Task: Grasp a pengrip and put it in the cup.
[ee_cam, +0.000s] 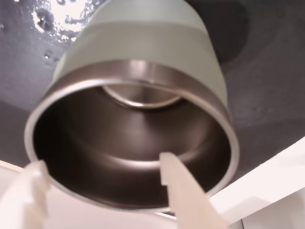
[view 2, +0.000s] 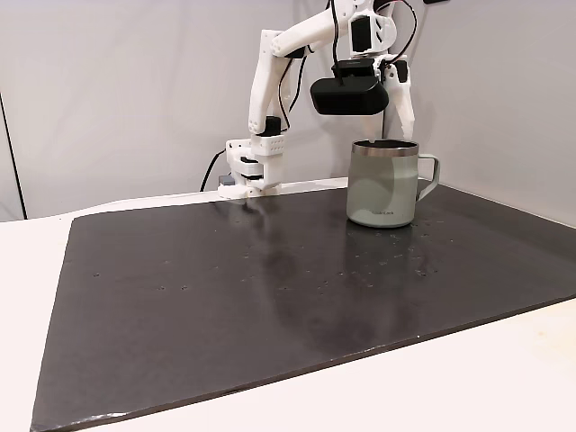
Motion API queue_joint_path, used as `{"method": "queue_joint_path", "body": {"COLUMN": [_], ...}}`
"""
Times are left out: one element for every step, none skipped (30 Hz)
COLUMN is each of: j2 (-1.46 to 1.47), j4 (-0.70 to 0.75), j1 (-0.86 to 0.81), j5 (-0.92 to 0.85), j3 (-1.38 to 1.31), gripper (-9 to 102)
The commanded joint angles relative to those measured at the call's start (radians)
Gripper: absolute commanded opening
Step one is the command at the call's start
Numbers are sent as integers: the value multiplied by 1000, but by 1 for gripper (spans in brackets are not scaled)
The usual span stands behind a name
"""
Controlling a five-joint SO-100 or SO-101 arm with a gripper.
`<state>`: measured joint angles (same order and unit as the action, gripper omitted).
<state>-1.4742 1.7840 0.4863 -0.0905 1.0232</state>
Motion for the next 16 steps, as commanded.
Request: {"method": "queue_joint_path", "body": {"j2": [-26,-28,-29,-29,-29,-29,-29,-29,-29,-29,-29,-29,-31,-32,-34,-34], "j4": [6,6,6,6,6,6,6,6,6,6,6,6,6,6,6,6], "j1": [5,5,5,5,5,5,3,3,3,3,3,5,5,3,2,-2], "j5": [2,3,3,3,3,3,3,3,3,3,3,3,3,3,3,3], "j3": [-23,-23,-23,-25,-25,-25,-25,-25,-25,-25,-25,-25,-25,-25,-23,-23], "gripper": [24,24,24,24,24,24,24,24,24,24,24,24,24,24,24,24]}}
